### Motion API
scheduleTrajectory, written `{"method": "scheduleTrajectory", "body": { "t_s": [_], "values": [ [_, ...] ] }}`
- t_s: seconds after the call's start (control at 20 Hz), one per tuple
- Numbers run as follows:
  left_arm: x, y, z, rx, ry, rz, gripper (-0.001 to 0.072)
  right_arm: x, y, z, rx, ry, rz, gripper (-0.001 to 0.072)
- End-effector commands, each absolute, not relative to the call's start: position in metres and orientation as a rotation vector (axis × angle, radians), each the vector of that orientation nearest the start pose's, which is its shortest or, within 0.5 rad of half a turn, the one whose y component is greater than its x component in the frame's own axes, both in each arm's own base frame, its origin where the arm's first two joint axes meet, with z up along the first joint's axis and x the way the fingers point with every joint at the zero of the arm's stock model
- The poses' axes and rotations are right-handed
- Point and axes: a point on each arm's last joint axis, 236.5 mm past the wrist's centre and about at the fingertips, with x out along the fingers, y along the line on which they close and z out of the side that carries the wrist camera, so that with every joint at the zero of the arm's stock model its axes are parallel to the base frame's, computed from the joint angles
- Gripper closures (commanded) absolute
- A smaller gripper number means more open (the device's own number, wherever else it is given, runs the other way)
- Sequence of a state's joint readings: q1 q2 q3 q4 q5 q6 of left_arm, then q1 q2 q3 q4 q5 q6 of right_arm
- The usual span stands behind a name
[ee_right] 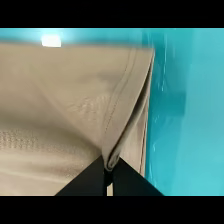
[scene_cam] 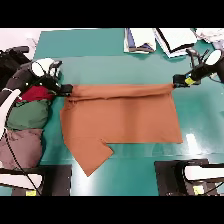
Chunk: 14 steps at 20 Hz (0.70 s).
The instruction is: Fold the shirts.
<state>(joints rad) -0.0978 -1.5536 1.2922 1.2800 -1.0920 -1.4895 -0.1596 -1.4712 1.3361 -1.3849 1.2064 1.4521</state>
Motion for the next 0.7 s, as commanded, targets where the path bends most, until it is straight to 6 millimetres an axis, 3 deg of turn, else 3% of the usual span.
{"method": "scheduleTrajectory", "body": {
  "t_s": [0.0,0.05,0.2,0.3,0.4,0.65],
  "values": [
    [0.403,-0.109,-0.063,-0.200,1.408,-0.282,0.0418,0.404,-0.013,-0.025,0.243,1.342,0.065,0.0491],
    [0.404,-0.107,-0.061,-0.202,1.405,-0.277,0.0142,0.405,-0.010,-0.023,0.270,1.334,0.073,0.0310],
    [0.396,-0.100,-0.033,-0.168,1.397,-0.275,0.0169,0.406,-0.004,0.002,0.278,1.335,0.104,0.0301],
    [0.378,-0.092,-0.009,-0.145,1.351,-0.260,0.0169,0.394,0.000,0.026,0.259,1.319,0.126,0.0302],
    [0.333,-0.086,-0.006,-0.169,1.375,-0.225,0.0168,0.375,0.007,0.045,0.235,1.280,0.141,0.0303],
    [0.205,-0.079,-0.051,-0.257,1.538,-0.159,0.0168,0.334,0.015,0.062,0.231,1.228,0.146,0.0302]
  ]
}}
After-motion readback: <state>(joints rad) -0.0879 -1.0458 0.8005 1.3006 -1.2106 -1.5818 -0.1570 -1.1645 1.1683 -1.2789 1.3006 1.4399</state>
